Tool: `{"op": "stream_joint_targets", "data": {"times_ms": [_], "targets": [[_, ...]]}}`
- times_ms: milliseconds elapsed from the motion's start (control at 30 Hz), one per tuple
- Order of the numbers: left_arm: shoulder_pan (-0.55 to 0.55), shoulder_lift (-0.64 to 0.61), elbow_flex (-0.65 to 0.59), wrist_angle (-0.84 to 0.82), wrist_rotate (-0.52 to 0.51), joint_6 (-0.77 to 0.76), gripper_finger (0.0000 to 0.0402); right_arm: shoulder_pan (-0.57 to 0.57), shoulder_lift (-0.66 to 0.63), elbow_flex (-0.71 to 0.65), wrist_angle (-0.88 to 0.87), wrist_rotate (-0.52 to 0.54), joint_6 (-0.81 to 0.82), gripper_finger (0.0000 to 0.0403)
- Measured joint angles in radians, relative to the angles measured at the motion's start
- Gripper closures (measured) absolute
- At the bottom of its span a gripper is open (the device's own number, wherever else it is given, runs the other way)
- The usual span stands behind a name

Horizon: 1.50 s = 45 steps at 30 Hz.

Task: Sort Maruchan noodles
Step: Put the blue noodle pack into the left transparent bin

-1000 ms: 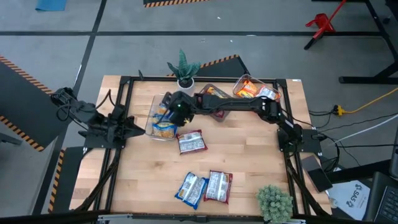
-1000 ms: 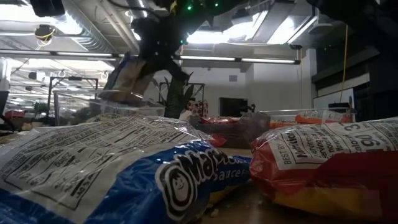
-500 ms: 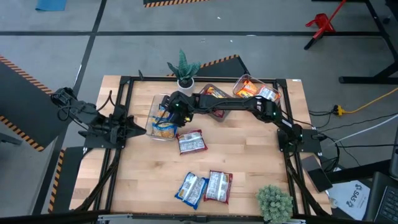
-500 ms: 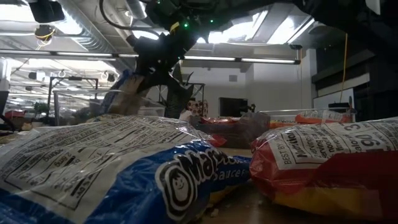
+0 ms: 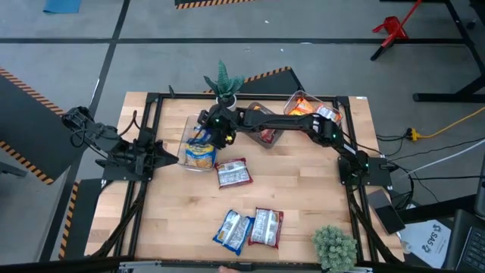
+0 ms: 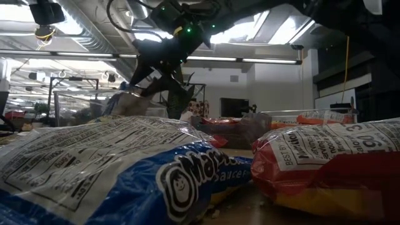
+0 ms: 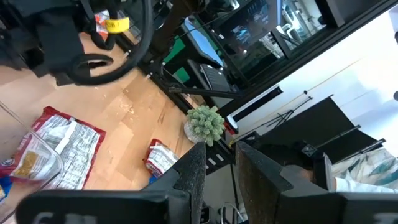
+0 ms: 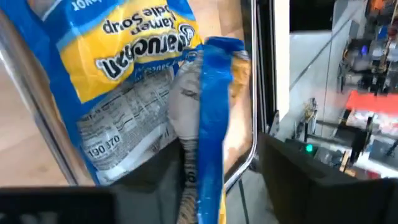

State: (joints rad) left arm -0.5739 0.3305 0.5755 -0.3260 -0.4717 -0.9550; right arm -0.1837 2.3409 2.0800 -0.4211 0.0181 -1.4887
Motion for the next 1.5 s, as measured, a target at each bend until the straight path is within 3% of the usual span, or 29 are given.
{"op": "stream_joint_targets", "data": {"times_ms": [167, 233, 467, 800, 1067, 1300, 1500], "targets": [[0.0, 0.0, 0.0, 0.0, 0.0, 0.001, 0.0319, 0.01, 0.0, 0.0, -0.035, 0.227, 0.128, 0.0174], [0.0, 0.0, 0.0, 0.0, -0.001, 0.012, 0.0319, 0.007, -0.009, 0.0, -0.111, 0.268, 0.182, 0.0166], [0.0, 0.0, 0.0, -0.007, -0.042, 0.026, 0.0319, 0.015, -0.051, 0.001, -0.292, 0.252, 0.383, 0.017], [0.0, 0.0, 0.0, -0.007, -0.093, 0.048, 0.0319, 0.039, -0.173, 0.001, -0.322, 0.218, 0.537, 0.0171], [0.0, 0.0, 0.0, -0.051, -0.145, 0.05, 0.0319, 0.039, -0.188, 0.001, -0.312, -0.062, 0.787, 0.0186], [0.0, 0.0, 0.0, -0.063, -0.171, 0.049, 0.0319, 0.039, -0.087, 0.0, -0.262, -0.054, 0.829, 0.023], [0.0, 0.001, 0.0, -0.089, -0.175, 0.048, 0.0319, 0.031, -0.026, -0.001, -0.256, 0.018, 0.8, 0.0251]]}}
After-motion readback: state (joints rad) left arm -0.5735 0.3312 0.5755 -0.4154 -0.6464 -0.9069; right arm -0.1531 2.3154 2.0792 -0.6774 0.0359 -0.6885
